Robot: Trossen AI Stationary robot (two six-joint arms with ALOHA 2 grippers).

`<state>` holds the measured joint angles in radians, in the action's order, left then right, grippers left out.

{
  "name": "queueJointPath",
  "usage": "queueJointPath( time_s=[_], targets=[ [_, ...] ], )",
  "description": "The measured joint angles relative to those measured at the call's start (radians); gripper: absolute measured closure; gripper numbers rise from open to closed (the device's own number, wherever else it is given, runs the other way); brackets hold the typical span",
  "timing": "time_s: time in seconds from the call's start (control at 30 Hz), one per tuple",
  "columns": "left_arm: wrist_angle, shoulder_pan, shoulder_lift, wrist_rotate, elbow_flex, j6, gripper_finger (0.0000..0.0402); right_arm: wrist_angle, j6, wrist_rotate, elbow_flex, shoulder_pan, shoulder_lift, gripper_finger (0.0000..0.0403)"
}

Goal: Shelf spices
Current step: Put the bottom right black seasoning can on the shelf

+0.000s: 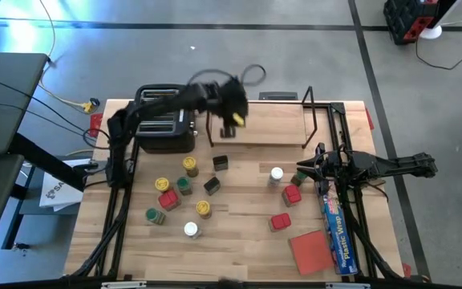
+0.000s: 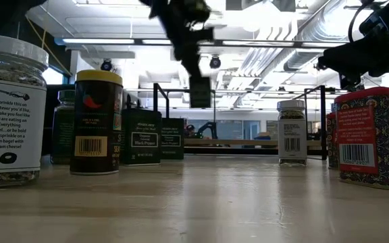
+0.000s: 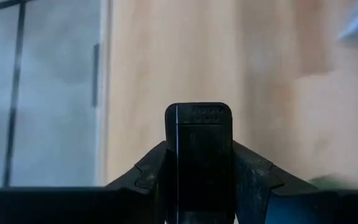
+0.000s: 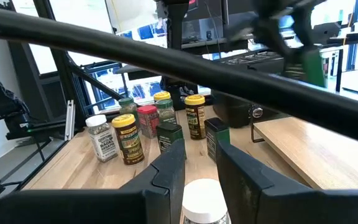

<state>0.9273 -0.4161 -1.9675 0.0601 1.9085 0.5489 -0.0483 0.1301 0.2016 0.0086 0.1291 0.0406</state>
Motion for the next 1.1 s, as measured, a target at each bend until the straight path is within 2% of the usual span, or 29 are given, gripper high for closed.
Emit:
queueJointPath(
  time_s=[0.17,0.33,0.63,0.83,1.1],
  targets=[
    [-0.02,-0.139,-0.015,-0.087,-0.001,0.067,0.0284,0.0,0.0,0.0,0.0,0.0,0.0,0.0318],
    [-0.053,-0.21,-0.061,-0.138,-0.001,0.106,0.0276,0.0,0.0,0.004,0.0,0.0,0.0,0.0318],
    [-0.064,-0.226,-0.151,-0.102,-0.001,0.157,0.0267,0.0,0.0,0.003,0.0,0.0,-0.001,0.0318],
    [-0.064,-0.229,-0.172,-0.033,-0.001,0.165,0.0265,0.0,0.0,0.003,0.0,0.0,-0.001,0.0318],
    [-0.057,-0.261,-0.173,-0.069,-0.001,0.133,0.0233,0.0,0.0,-0.001,0.0,0.0,-0.001,0.0318]
  ],
)
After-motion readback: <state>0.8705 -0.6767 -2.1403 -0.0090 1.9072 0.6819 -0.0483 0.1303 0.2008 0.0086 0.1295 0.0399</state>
